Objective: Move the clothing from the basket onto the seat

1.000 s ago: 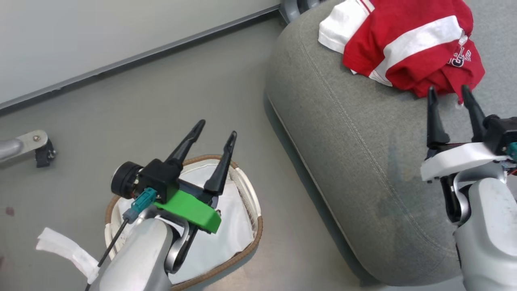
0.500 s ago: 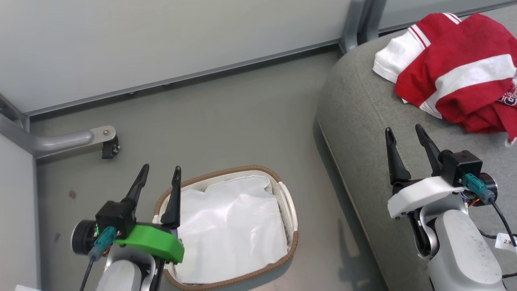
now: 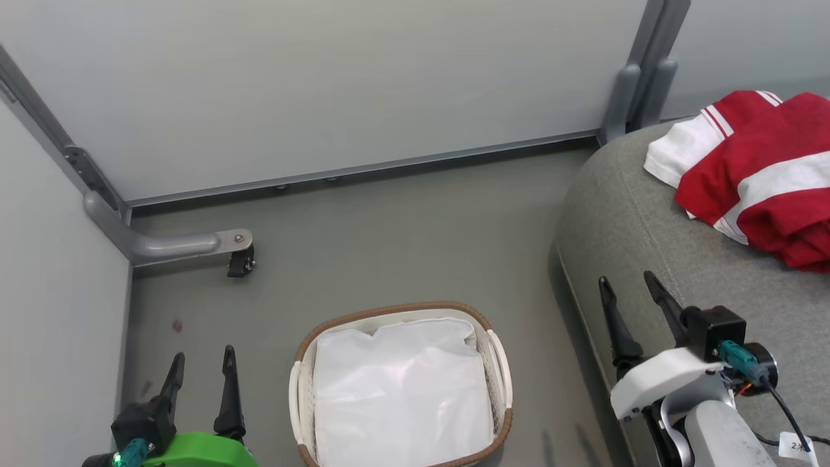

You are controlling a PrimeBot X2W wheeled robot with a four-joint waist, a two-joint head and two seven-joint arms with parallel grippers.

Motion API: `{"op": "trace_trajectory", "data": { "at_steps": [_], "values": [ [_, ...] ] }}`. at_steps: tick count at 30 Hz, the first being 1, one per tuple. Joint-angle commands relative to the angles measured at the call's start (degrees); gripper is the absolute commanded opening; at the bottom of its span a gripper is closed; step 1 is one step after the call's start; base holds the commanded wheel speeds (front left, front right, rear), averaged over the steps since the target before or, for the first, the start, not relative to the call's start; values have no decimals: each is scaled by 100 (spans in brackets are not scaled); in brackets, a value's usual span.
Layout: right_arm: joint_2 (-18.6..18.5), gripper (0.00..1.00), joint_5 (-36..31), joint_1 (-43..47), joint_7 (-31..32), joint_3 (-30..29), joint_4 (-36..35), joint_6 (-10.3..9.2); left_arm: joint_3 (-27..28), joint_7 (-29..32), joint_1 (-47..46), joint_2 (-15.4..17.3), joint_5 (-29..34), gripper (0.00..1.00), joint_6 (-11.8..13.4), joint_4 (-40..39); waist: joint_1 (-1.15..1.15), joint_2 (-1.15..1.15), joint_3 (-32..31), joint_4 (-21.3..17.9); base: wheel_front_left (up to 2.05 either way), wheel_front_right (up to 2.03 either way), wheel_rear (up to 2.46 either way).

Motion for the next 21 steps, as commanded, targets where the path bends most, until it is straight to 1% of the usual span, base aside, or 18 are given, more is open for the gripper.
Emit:
{"op": "trace_trajectory", "data": {
  "at_steps": [1, 6, 7, 11, 18, 19, 21],
  "values": [
    [-24, 100, 60, 134, -11, 9, 5, -8, 71, -4, 118, -7, 66, 100, 13, 4, 0, 0, -163, 164, 0, 0, 0],
    [-23, 100, 169, 354, -11, 10, 31, -8, 228, -4, 280, -35, 65, 100, 11, -47, 0, 0, -230, 235, 0, 0, 0],
    [-23, 100, 195, 393, -11, -3, 40, -8, 246, -4, 303, -35, -38, 100, 15, -50, 0, 0, -244, 245, 0, 0, 0],
    [-23, 100, 283, 528, -11, 1, 58, -8, 211, -4, 359, -39, -61, 100, 49, -50, 0, 0, -287, 255, 0, 0, 0],
    [-22, 100, 403, 586, -11, -52, 29, -8, 106, -3, 409, -39, -232, 100, 21, -71, 0, 0, -294, 240, 0, 0, 0],
    [0, 0, 385, 531, 0, -43, 38, 0, 93, 1, 311, -43, -236, 0, 32, -42, 0, 0, -295, 241, 0, 0, 0],
    [16, 0, 396, 554, 8, -46, 127, 0, 99, 10, 314, -69, -248, 0, 32, 60, 0, 0, -296, 241, 0, 0, 0]
  ]
}}
